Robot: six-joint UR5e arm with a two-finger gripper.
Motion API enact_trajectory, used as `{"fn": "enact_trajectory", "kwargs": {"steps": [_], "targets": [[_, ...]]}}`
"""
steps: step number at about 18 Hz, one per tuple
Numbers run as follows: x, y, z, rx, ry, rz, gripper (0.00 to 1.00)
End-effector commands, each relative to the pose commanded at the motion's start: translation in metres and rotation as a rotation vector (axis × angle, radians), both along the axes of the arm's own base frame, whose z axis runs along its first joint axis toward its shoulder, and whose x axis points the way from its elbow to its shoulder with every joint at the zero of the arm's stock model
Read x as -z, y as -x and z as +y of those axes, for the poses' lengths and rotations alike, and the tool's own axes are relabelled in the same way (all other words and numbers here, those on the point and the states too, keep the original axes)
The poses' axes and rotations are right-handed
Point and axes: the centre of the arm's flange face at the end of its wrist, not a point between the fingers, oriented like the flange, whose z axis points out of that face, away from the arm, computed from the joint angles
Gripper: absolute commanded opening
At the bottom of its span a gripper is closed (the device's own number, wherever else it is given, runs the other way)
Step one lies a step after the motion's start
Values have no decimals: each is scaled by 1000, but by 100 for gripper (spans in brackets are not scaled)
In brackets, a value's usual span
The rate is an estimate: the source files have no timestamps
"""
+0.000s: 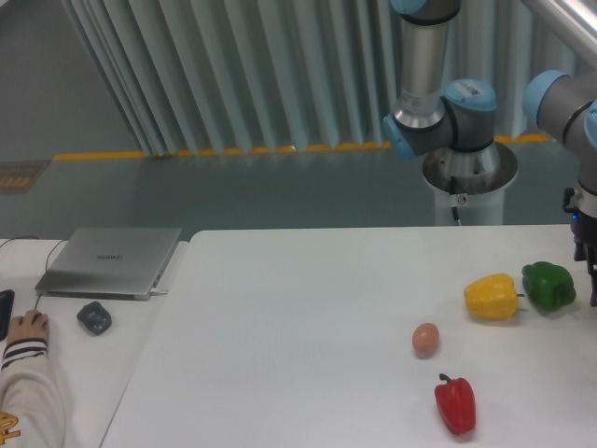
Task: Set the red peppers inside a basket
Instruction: 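Move the gripper down from its raised position beside the green pepper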
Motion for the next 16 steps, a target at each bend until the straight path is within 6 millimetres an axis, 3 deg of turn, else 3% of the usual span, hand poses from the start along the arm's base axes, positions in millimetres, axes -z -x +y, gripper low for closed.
{"fn": "enact_trajectory", "kwargs": {"steps": [6, 11, 16], "targets": [[-7, -8, 4, -4, -6, 6, 100], [-12, -19, 18, -87, -29, 13, 100], [-20, -24, 42, -105, -163, 62, 100]]}}
